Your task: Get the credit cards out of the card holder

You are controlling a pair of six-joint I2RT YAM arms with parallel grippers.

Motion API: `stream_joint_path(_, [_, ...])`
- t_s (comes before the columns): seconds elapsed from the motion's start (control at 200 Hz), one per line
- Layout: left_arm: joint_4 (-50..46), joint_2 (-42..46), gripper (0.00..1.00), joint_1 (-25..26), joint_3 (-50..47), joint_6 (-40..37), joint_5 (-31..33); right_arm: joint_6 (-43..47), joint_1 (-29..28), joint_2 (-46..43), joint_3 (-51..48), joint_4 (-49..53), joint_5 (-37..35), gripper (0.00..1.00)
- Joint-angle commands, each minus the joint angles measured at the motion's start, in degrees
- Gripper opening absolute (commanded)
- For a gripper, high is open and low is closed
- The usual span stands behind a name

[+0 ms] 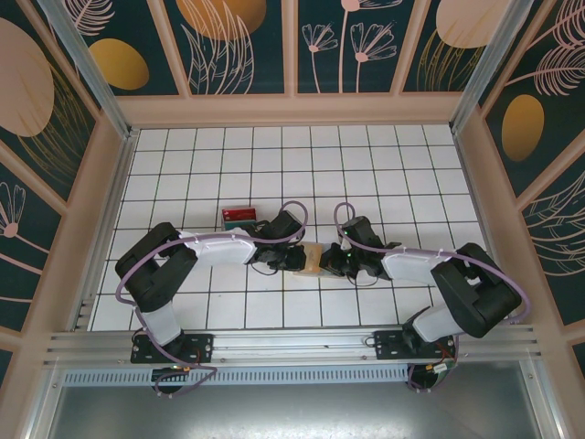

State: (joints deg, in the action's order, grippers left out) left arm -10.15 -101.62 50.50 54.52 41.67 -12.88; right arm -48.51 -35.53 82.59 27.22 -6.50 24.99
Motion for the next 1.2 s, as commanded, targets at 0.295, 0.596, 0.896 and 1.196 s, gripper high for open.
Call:
stream_joint_path(0.295, [-1.7,-2.4,0.15,0.3,-1.74,0.56,0.6,0.61,3.18,-4.54,-2.44,2.74,-0.8,0.0])
stream_joint_path(0.596, [-1.98,-2.96,0.15,0.3,-1.23,0.44,0.45,1.71,3.87,-6.96,-3.93,2.0,1.45,0.0])
stream_joint_path(0.896, [-1.62,-2.97,0.15,0.26,-1.52,0.53,0.14,2.37,2.98,-4.46,-0.64,-0.58,2.86,0.2])
stream_joint_path(1.196, [-1.62,-2.88,0.15,0.22,-1.52,0.52,-0.08,2.34,1.96,-0.86,0.07,-0.56,2.25,0.17])
